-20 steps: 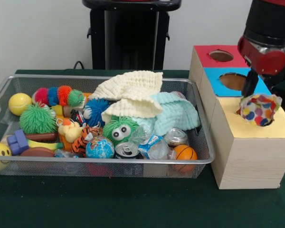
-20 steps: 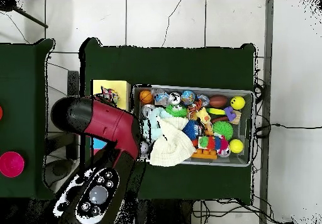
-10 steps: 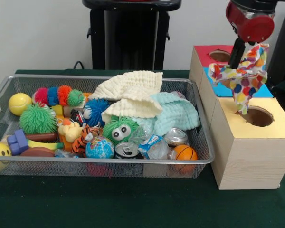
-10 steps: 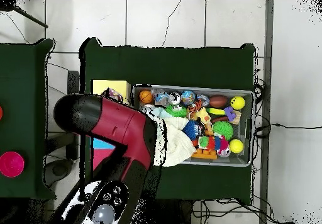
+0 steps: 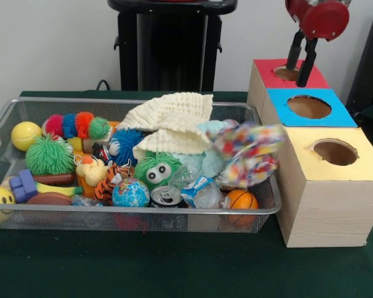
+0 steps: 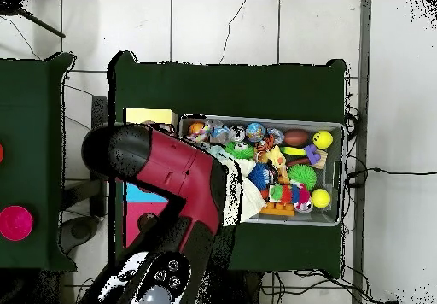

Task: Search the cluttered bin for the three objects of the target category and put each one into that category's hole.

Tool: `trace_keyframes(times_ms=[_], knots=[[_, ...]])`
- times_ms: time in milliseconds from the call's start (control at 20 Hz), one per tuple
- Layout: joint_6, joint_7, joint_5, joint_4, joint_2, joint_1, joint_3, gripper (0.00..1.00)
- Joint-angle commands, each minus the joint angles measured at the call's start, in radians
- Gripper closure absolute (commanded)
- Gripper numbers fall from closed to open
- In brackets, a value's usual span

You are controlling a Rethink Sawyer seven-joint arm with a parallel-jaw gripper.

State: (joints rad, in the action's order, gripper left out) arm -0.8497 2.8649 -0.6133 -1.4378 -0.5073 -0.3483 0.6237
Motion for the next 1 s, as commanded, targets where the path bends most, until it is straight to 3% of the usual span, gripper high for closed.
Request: trace_keyframes(times_ms=[50,500,1000], knots=[[-0.021,0.123,0.029,-0.019,0.034,0.019,-0.104,0.0],[0.023,0.152,0.029,-0.019,0.051,0.003,-0.086,0.0],[-0.062,-0.011,0.099,0.002,0.033,0.105,-0.089,0.0]])
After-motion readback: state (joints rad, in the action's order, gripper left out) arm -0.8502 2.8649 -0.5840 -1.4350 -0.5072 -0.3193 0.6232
